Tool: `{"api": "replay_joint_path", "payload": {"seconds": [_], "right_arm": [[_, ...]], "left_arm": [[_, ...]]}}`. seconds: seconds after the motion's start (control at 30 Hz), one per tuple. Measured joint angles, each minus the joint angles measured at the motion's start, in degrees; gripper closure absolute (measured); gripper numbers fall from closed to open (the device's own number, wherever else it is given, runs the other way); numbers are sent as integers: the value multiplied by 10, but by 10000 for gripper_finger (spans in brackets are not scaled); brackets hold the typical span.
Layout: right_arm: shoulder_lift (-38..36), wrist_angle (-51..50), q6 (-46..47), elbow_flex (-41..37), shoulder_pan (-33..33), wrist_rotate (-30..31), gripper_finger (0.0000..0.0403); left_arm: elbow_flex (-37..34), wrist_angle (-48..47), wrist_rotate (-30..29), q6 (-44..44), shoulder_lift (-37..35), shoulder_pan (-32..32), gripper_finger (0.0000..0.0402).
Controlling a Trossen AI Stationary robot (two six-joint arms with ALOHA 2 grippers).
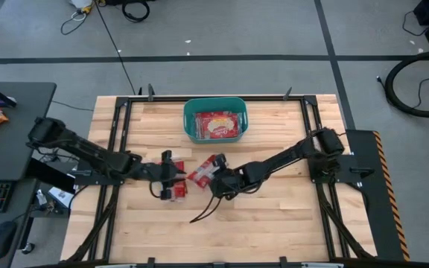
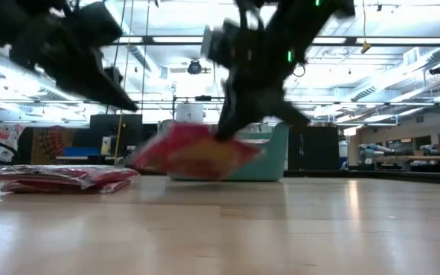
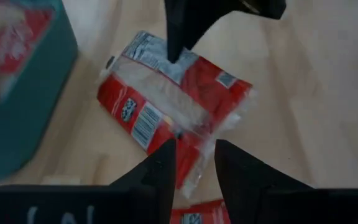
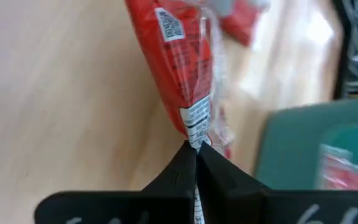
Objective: Sort popcorn bags into baskets
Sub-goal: Put the red popcorn bag into the blue bin
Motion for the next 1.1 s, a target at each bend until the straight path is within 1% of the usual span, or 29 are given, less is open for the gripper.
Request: {"api": "replay_joint_path", "payload": {"seconds": [0.17, 0.33, 0.47, 0.57, 0.7, 0.9, 0.93, 0.97, 1.03, 1.1], "right_arm": [[-76, -62, 60, 29, -6, 2, 396], [-156, -78, 108, 32, -29, -3, 396], [-191, -81, 119, 33, -52, 41, 396], [-182, -84, 105, 32, -72, 60, 396], [-141, -72, 103, 32, -99, 92, 397], [-67, -44, 87, 32, -138, 193, 391], [-57, -42, 85, 32, -146, 196, 386], [-47, -38, 84, 32, -154, 185, 379], [-32, -38, 82, 32, -166, 143, 361], [-29, -44, 91, 31, -173, 119, 339]], "left_arm": [[0, -18, -1, 19, -79, -5, 285], [0, -36, -1, 31, -145, -5, 285], [0, -42, -2, 40, -173, -5, 285], [0, -50, -2, 40, -178, -5, 285], [0, -64, -2, 39, -178, -5, 285], [0, -70, -2, 29, -177, -5, 285], [0, -72, -2, 28, -177, -5, 285], [0, -73, -2, 28, -177, -5, 285], [0, -77, -2, 27, -177, -5, 285], [0, -85, -2, 27, -177, -5, 285]]}}
